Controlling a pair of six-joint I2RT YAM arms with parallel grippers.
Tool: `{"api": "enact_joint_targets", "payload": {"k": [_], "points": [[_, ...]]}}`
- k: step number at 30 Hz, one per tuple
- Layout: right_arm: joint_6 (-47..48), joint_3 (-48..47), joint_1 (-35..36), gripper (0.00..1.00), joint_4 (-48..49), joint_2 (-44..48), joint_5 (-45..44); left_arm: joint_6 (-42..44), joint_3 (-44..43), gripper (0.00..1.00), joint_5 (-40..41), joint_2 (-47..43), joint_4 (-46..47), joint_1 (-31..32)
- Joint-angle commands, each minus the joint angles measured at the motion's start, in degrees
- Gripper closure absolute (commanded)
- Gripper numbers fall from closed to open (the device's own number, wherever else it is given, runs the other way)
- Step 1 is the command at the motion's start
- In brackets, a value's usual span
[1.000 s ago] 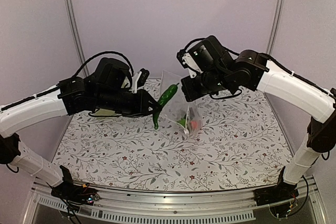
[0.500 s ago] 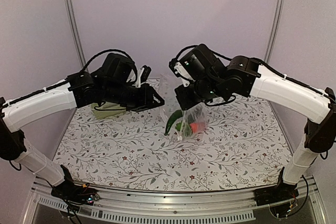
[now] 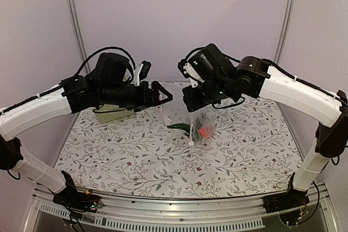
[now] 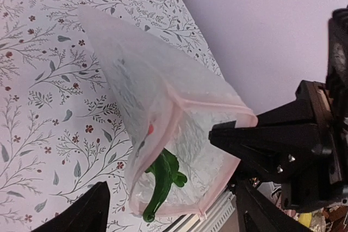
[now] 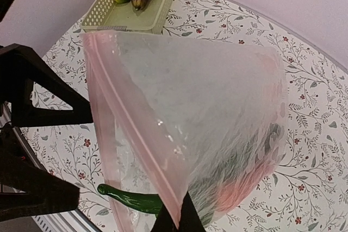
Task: Place the food in the zip-top bag and seal the zipper
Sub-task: Place the fake vegetable in the zipper food storage bag, then adjust the zipper food storage bag at the center of the board.
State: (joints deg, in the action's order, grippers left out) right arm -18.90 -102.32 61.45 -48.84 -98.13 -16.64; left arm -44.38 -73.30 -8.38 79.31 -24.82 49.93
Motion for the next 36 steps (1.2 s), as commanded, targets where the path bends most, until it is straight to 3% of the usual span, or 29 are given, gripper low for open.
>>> {"api": "enact_joint_targets", "payload": {"k": [1, 6, 12, 21, 30, 36], "points": [[-5.82, 0.98, -6.53, 1.0, 0.55, -0.46, 10.4, 4.15, 1.1, 0.16, 1.88, -6.83, 1.35, -1.08], [-6.2, 0.37, -8.81, 1.0, 2.48, 1.59, 15.81, 4.06, 2.04, 0.11, 2.48, -9.83, -2.18, -2.69], [-8.42, 0.43, -9.1, 1.0, 6.3, 2.94, 23.12, 2.26, 3.62, 0.1, -1.28, -7.29, -1.98, -2.69], [-10.09, 1.42, -9.1, 1.0, 7.99, 4.93, 24.73, 0.45, 5.17, 0.12, -3.4, -3.44, 1.76, -1.83], [-10.2, 2.15, -9.14, 1.0, 8.12, 6.09, 23.41, -0.19, 5.27, 0.51, -4.34, -2.67, 3.68, -1.27], [-9.17, 1.93, -9.11, 1.0, 4.96, 4.7, 16.21, 0.03, 2.01, 0.93, -8.28, -1.69, 4.31, -0.98]]}}
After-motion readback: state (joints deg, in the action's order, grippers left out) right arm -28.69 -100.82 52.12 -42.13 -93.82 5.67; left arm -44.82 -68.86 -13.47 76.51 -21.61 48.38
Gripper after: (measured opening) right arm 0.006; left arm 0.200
